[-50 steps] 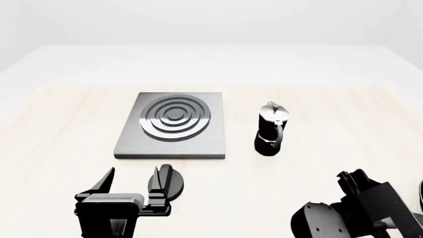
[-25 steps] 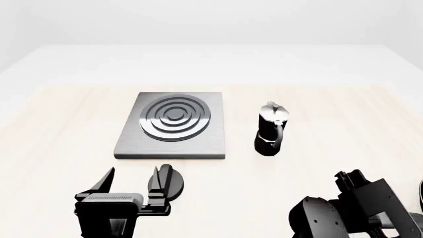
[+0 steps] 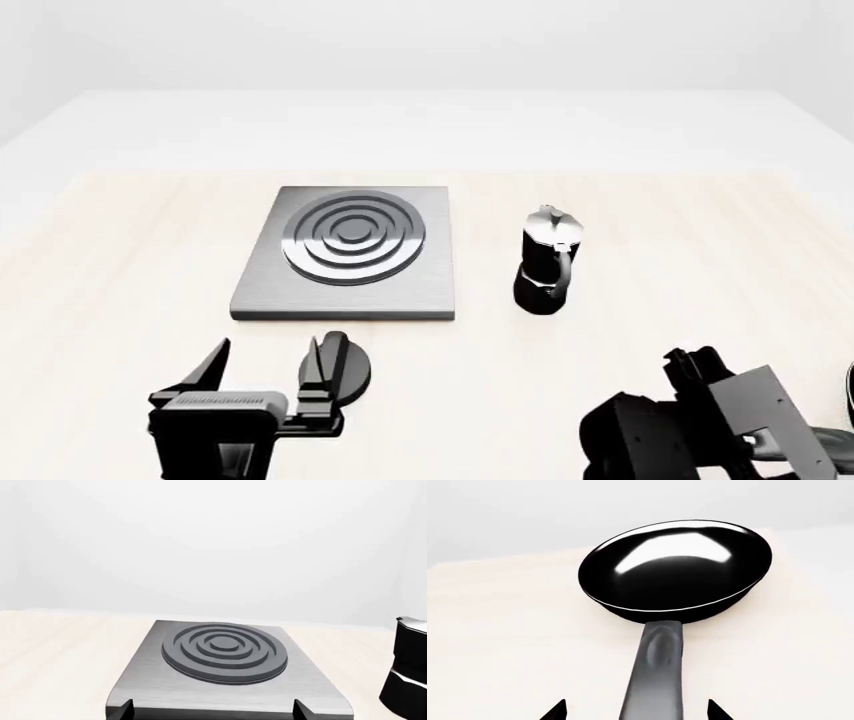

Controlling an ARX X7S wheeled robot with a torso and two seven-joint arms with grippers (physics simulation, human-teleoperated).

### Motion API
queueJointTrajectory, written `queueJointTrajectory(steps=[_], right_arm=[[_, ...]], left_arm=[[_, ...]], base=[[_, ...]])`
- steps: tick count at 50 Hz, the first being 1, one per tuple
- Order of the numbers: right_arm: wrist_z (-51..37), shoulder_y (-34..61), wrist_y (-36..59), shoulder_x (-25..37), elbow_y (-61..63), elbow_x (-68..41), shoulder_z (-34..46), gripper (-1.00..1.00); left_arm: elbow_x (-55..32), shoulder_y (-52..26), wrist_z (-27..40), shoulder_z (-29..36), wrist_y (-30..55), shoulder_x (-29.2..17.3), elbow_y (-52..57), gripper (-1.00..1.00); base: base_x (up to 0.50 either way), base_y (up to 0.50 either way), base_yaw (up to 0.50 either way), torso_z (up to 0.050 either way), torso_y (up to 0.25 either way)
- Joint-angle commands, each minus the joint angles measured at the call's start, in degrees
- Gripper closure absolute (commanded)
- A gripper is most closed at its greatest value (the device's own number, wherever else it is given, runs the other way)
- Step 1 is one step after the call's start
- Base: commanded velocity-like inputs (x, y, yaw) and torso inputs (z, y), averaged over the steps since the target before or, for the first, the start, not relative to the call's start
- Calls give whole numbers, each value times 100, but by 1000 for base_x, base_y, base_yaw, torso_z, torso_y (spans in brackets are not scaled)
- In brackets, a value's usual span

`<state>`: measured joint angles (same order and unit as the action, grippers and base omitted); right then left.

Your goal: Put the frying pan on the stove.

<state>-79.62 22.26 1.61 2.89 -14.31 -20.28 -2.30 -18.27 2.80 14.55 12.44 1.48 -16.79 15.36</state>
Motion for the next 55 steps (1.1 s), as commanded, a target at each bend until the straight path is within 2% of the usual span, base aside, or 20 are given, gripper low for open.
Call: queueJointTrajectory(steps=[1,27,28,39,43,50,55], right_arm=[[77,111,-212,3,-269,-232,-15,-100],[-93,54,-479,65,-518,-337,38,-100],[-106,48,-471,76,-493,-313,63,100],[-202,-102,-471,143,-163,-277,157,100],[27,-186,-548,170,-47,-435,191,100],[264,-382,-427,346,410,-221,594,100],[652,-672,-458,543,1184,-96,1001,100]], left_arm=[[-18,32,28,-2,-20,-32,21,-100],[-15,39,80,68,-32,-69,43,-100],[-16,41,84,67,-32,-73,50,-100],[-28,22,110,97,-6,-87,83,-100],[-23,30,117,101,-27,-91,73,-100],[-28,34,136,94,-46,-106,63,-100],[-15,36,149,103,-73,-103,32,-100]], base=[[0,0,0,0,0],[0,0,0,0,0],[0,0,0,0,0],[0,0,0,0,0],[0,0,0,0,0],[0,0,0,0,0],[0,0,0,0,0]])
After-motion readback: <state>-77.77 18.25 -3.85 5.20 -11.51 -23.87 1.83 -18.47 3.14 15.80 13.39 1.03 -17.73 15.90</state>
